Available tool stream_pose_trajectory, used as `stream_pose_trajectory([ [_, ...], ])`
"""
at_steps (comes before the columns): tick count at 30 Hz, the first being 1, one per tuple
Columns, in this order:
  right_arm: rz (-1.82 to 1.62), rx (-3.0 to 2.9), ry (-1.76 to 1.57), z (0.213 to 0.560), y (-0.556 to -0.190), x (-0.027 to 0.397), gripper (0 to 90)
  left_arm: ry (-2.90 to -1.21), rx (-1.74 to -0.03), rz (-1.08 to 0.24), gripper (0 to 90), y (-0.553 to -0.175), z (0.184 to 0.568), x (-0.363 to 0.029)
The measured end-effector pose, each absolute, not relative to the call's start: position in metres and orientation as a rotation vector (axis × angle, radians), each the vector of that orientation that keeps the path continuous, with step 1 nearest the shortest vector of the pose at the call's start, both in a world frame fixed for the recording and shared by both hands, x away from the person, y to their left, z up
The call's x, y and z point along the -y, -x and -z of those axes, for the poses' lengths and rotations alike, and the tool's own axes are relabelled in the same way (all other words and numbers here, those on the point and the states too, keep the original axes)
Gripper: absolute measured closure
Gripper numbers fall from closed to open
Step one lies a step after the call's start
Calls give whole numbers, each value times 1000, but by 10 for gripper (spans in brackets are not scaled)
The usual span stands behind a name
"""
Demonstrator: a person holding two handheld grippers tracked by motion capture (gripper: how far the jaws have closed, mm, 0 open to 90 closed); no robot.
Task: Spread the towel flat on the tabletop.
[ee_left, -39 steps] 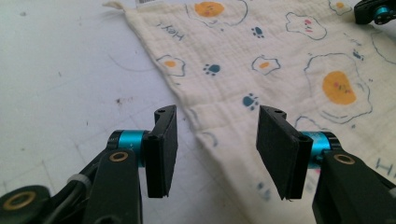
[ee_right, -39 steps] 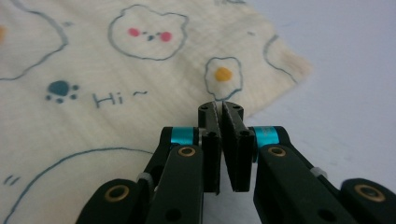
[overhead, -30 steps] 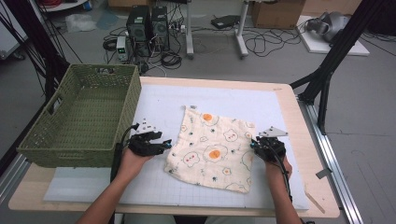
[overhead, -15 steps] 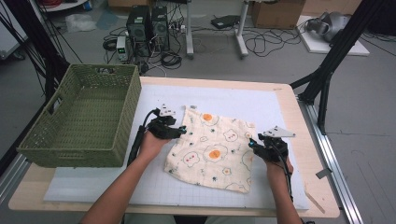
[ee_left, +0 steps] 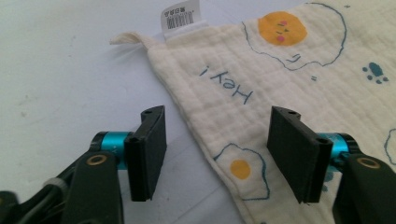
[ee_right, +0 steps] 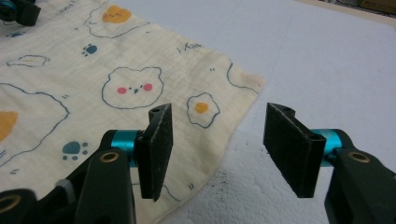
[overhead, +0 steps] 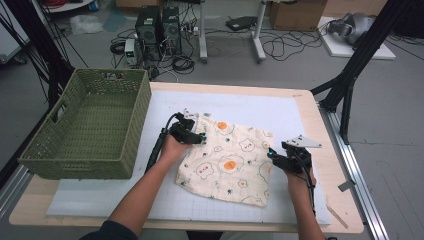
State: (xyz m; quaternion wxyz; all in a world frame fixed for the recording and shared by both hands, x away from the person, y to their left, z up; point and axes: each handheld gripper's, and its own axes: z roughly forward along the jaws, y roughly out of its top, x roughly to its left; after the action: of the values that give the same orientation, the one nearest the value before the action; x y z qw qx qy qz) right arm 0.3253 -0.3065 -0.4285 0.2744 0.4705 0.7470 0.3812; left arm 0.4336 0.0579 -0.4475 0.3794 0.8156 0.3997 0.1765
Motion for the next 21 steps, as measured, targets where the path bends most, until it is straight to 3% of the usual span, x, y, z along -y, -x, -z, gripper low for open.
stream_pose_trajectory([
  [2,-1024,-2017,-1268,429,-326,305,394,-2075,-1018,-453,551,-433,447,-60],
  [3,-1024,-2017,-1268,429,-326,305,394,-2072,-1010,-445,551,-433,447,-60],
  [4,-1023,-2023,-1264,430,-326,304,386,-2077,-983,-423,747,-433,447,-61],
  [5,-1023,-2023,-1264,430,-326,304,386,-2080,-957,-405,747,-432,447,-61],
  [6,-1019,-2029,-1259,430,-326,304,384,-2089,-949,-403,852,-432,446,-62],
  [9,-1022,-2033,-1259,430,-326,304,384,-2074,-993,-427,861,-433,446,-65],
  [13,-1025,-2038,-1252,430,-326,302,384,-1992,-1163,-562,865,-435,447,-94],
  [17,-1027,-2059,-1254,433,-330,298,384,-1944,-1162,-525,854,-433,447,-105],
  [21,-1026,-2078,-1231,429,-337,290,388,-1885,-1198,-435,608,-433,446,-110],
])
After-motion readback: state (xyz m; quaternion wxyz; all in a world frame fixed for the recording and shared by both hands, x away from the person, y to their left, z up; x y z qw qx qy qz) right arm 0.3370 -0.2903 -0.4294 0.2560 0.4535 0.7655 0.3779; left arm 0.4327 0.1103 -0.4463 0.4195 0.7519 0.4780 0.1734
